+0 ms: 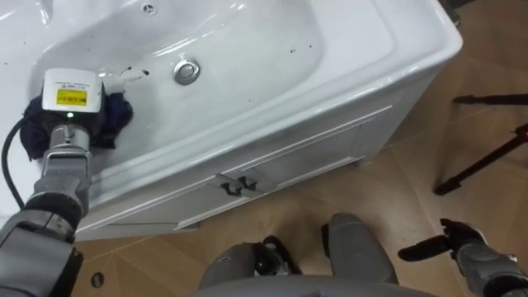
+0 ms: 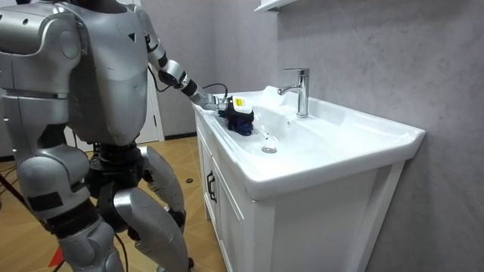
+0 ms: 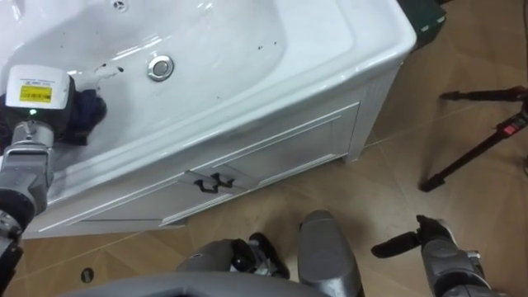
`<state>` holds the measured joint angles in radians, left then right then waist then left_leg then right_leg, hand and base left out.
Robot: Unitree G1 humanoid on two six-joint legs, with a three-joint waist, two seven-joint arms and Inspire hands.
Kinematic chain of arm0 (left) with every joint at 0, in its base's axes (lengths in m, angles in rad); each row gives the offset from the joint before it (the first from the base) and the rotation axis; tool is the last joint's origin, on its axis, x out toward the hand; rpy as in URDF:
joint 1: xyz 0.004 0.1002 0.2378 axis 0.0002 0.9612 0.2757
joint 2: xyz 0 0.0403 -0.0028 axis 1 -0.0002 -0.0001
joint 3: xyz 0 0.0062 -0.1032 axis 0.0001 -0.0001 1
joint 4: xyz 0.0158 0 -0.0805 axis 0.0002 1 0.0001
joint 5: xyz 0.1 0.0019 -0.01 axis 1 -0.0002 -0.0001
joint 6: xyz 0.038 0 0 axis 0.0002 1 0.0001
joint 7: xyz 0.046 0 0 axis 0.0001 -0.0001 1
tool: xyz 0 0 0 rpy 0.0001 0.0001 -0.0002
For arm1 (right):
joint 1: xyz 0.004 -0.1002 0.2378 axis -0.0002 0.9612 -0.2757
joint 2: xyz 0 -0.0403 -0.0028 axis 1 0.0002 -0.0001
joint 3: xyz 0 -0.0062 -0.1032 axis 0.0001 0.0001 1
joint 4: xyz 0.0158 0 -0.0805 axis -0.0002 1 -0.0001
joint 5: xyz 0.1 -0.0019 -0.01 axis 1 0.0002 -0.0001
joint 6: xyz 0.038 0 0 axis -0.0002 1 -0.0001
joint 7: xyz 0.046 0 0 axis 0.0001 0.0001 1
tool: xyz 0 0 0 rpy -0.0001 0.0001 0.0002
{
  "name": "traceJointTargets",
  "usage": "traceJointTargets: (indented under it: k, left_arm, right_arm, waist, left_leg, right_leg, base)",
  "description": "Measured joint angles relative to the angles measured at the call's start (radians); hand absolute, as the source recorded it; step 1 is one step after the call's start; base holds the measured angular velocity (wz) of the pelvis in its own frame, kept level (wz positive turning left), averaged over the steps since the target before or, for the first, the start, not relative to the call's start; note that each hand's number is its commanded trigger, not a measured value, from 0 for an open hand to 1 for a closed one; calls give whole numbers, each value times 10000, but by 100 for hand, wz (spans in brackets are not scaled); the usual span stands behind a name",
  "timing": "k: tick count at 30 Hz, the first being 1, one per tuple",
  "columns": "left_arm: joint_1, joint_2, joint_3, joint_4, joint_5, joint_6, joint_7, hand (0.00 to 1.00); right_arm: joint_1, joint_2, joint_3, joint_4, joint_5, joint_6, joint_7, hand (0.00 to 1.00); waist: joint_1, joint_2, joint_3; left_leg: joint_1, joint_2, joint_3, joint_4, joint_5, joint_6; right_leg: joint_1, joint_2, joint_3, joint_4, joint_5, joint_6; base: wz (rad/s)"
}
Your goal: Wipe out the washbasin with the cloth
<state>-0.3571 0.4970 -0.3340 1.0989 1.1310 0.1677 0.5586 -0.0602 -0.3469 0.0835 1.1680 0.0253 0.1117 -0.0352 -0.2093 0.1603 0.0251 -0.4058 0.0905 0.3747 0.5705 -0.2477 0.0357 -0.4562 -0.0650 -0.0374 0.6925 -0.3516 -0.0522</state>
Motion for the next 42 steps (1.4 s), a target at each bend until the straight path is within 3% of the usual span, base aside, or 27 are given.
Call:
traceJointTargets:
  k: [15,21,26,30,32,36,42]
  left_arm:
    - [44,-356,71,-4,-100,354,-27,100]
    - [-321,-400,239,49,-1996,380,-201,100]
    - [-1289,-781,618,260,-4487,295,-217,100]
    - [-2033,-960,1019,612,-5162,216,-283,100]
    - [-2353,-947,1047,689,-5550,214,-435,100]
    - [-2829,-853,1086,693,-5933,212,-643,100]
    - [-3667,-758,1164,892,-6269,211,-825,100]
  right_arm:
    - [-134,8,48,68,57,207,17,0]
    - [-273,216,334,115,320,217,-332,0]
    - [-480,502,626,113,483,286,-629,0]
    - [-799,788,936,32,481,418,-897,0]
    - [-824,907,1098,-55,532,431,-995,0]
    - [-818,934,1217,-361,652,490,-1214,0]
    - [-868,1090,1429,-466,736,540,-1405,0]
  waist:
    - [152,-49,12]
    - [193,-254,7]
    - [259,-453,46]
    - [249,-629,133]
    - [247,-645,142]
    - [237,-765,202]
    - [14,-886,285]
  left_leg:
    - [66,-51,-48,14,1,-4]
    - [-235,-128,-221,295,-12,-22]
    - [-889,28,-397,759,-19,-34]
    - [-1324,89,-531,1012,-37,-65]
    - [-1611,230,-599,1255,-40,-70]
    - [-1965,229,-633,1448,-41,-68]
    - [-2583,239,-1061,1708,-33,-97]
  right_leg:
    - [-20,-26,72,130,-17,-4]
    - [-395,-64,178,573,-135,-49]
    - [-954,8,74,851,-125,-130]
    - [-1381,102,113,1080,-78,-147]
    - [-1569,190,78,1117,-23,-178]
    - [-1942,152,68,1396,-27,-183]
    - [-2311,146,-199,1480,-15,-193]
  base:
    - [-1]
    - [-2]
    - [7]
    - [-8]
    - [0]
    - [4]
    - [11]
